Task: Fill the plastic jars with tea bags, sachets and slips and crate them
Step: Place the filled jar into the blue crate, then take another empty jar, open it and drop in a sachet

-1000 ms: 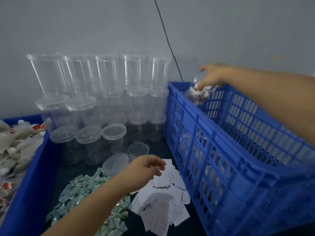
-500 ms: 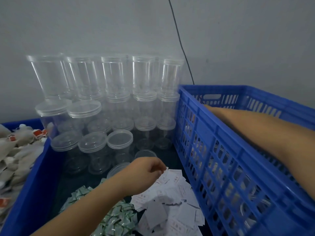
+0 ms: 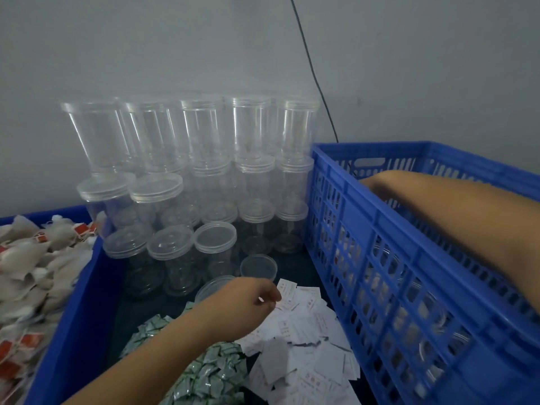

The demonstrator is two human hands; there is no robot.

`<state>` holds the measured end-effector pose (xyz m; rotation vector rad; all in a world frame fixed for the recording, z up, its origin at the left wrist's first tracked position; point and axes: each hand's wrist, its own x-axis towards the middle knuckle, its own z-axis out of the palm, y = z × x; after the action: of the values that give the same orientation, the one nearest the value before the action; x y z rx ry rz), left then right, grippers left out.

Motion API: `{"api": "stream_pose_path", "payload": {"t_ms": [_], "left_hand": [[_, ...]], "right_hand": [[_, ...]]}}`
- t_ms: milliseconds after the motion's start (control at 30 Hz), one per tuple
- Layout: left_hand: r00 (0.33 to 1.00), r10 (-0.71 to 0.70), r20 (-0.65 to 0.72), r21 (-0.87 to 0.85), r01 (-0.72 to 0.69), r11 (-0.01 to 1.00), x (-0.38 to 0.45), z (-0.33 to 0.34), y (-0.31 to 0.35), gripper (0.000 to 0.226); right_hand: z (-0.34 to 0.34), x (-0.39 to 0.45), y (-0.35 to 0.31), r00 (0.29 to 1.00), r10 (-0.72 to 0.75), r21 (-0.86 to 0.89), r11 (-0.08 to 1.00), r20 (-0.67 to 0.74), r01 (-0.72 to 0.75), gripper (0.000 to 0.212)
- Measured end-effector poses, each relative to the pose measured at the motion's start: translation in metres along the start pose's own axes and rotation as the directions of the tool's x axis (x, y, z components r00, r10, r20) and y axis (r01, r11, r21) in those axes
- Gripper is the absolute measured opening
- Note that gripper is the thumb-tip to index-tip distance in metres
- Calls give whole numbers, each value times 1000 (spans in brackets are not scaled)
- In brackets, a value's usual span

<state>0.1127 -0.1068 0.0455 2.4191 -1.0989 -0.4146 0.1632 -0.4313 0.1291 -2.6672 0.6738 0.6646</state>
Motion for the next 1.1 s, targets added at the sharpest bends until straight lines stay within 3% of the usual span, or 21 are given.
{"api": "stream_pose_path", "payload": {"t_ms": [67, 133, 200, 267, 333, 433, 533, 600, 667, 800, 933, 1100], "left_hand": [[1000, -13, 13, 32, 13, 999, -8, -3, -1, 25], [1000, -25, 7, 60, 24, 998, -17, -7, -5, 20], [1000, -32, -2, 93, 32, 995, -27, -12, -8, 16], [999, -41, -13, 119, 43, 992, -36, -18, -11, 17], [997, -66, -36, 119, 69, 991, -44, -22, -15, 20], [993, -107, -54, 112, 112, 987, -59, -25, -23, 24], [988, -125, -88, 68, 131, 989, -76, -24, -36, 24], [984, -138, -115, 33, 143, 989, -88, -22, -46, 22], [976, -170, -133, -21, 169, 985, -96, -19, -56, 20], [958, -226, -178, -129, 205, 970, -101, -13, -69, 18], [946, -251, -206, -230, 202, 952, -100, -9, -77, 15], [939, -261, -225, -268, 198, 943, -100, -6, -82, 15]], "right_hand": [[-22, -14, -9, 994, -10, -92, 996, -108, 0, 22], [-43, -37, -23, 936, -72, -225, 974, -345, -7, 24], [-60, -63, -36, 780, -155, -182, 982, -606, 53, 33], [-70, -87, -53, 588, -176, -45, 972, -789, 231, 36], [-69, -107, -79, 461, -176, 38, 907, -870, 419, 30], [-46, -129, -128, 401, -269, 19, 811, -876, 584, 30], [-1, -126, -166, 429, -353, 21, 752, -831, 659, 32], [40, -110, -179, 519, -425, 41, 743, -741, 668, 32], [83, -86, -185, 631, -479, 64, 764, -610, 642, 55], [146, -38, -188, 777, -425, 140, 831, -464, 538, 84], [171, -9, -191, 815, -364, 202, 848, -452, 491, 75], [172, 3, -197, 784, -330, 240, 826, -526, 509, 62]]}}
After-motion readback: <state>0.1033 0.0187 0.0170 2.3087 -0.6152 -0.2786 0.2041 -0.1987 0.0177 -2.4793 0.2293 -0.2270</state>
